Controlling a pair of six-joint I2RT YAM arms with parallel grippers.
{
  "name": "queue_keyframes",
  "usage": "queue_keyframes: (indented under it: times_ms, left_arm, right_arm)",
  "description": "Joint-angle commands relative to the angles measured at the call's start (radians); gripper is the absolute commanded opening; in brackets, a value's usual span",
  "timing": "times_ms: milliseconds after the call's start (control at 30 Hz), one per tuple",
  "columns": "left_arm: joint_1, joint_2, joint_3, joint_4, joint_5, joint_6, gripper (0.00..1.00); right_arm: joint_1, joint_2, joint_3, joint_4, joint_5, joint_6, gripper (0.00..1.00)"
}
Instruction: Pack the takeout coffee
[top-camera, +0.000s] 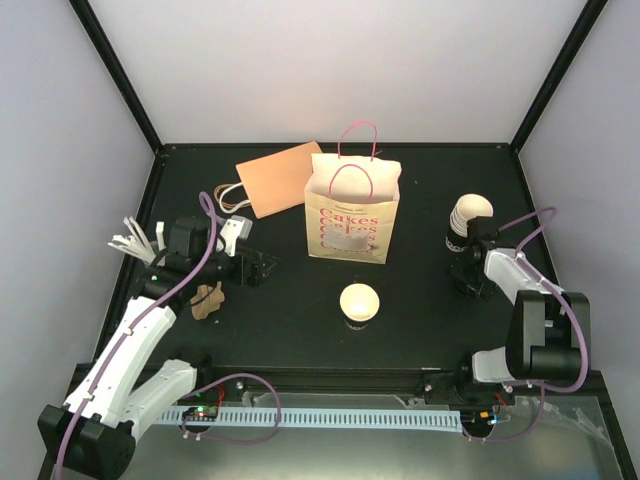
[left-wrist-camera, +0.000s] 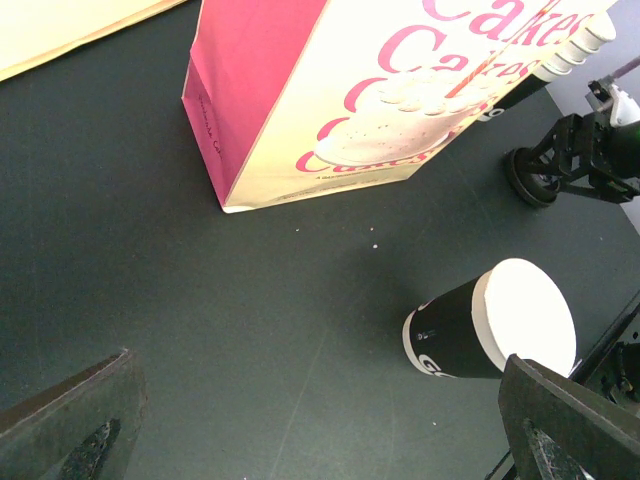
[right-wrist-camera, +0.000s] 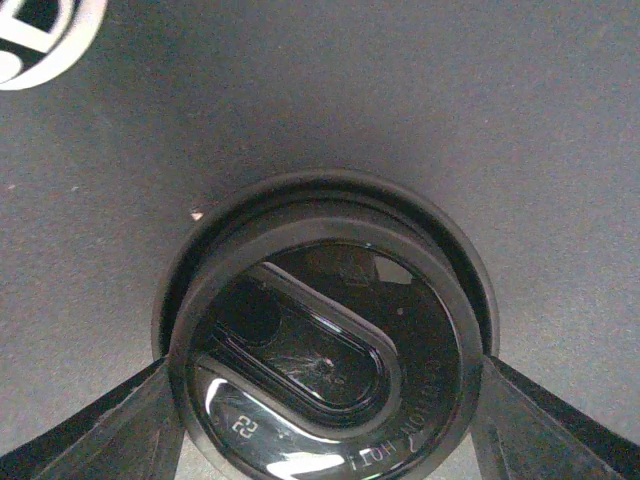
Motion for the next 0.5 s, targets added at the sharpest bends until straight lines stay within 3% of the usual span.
queue_keyframes:
  times_ms: [0, 200, 467]
  left_arm:
    - [-0.002, -0.011, 0.002, 0.017, 0.007, 0.014, 0.99]
    - [-0.001, -0.011, 0.002, 0.019, 0.006, 0.012, 0.99]
    - [-0.003, -0.008, 0.002, 0.017, 0.007, 0.004, 0.99]
  right_arm:
    - [-0.007, -0.065, 0.030, -0.029, -0.027, -0.028, 0.75]
    - [0.045, -0.162, 0.038, -0.092, -0.123, -0.047, 0.75]
    - [0.323, -0.252, 0.139, -0.230, -0.139, 0.009, 0.74]
